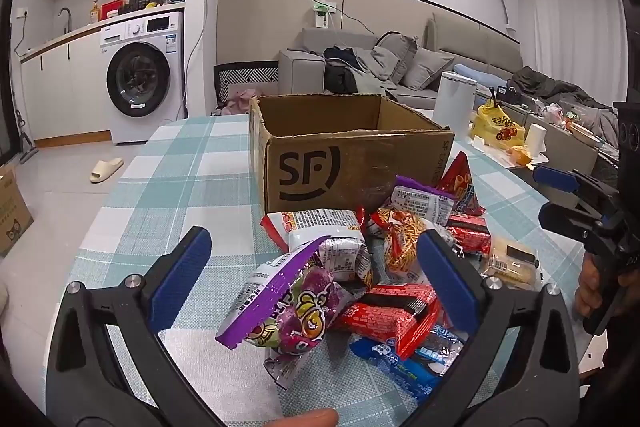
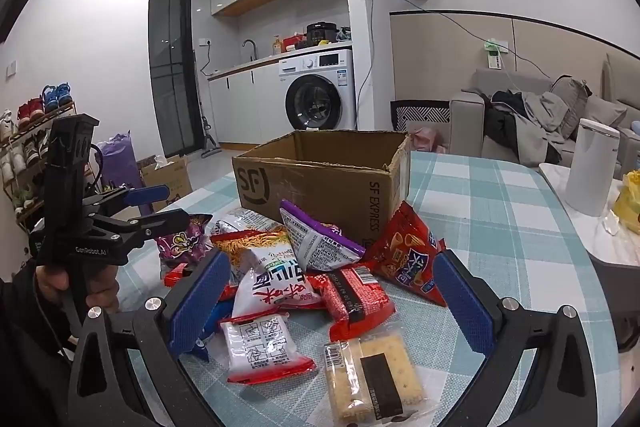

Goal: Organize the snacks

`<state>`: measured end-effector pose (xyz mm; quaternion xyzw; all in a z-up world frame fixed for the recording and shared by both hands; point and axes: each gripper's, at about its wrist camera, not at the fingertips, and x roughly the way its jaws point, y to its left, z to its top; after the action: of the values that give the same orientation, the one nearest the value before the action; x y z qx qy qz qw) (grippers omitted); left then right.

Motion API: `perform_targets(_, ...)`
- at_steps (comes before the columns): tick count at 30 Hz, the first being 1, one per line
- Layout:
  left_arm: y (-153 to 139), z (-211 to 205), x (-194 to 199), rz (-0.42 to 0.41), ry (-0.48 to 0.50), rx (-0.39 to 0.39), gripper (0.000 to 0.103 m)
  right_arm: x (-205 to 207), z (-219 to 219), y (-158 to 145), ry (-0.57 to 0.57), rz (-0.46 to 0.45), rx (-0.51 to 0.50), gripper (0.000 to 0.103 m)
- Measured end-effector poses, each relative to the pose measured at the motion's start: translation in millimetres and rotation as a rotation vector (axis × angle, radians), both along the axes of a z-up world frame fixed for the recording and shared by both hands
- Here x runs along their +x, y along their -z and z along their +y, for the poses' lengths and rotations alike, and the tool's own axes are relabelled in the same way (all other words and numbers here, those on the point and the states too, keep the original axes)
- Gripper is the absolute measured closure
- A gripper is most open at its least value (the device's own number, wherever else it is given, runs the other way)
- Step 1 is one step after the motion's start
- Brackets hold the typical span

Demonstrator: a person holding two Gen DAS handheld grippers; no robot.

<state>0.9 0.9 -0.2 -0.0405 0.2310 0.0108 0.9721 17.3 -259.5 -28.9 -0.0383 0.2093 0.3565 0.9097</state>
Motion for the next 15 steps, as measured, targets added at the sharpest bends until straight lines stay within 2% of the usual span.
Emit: perform_targets(15,2.9,-2.2,0.8,0.0,0.0,0.003,0.001,0.3,-0.1,0.4,0.001,-0.001,-0.003,0.0)
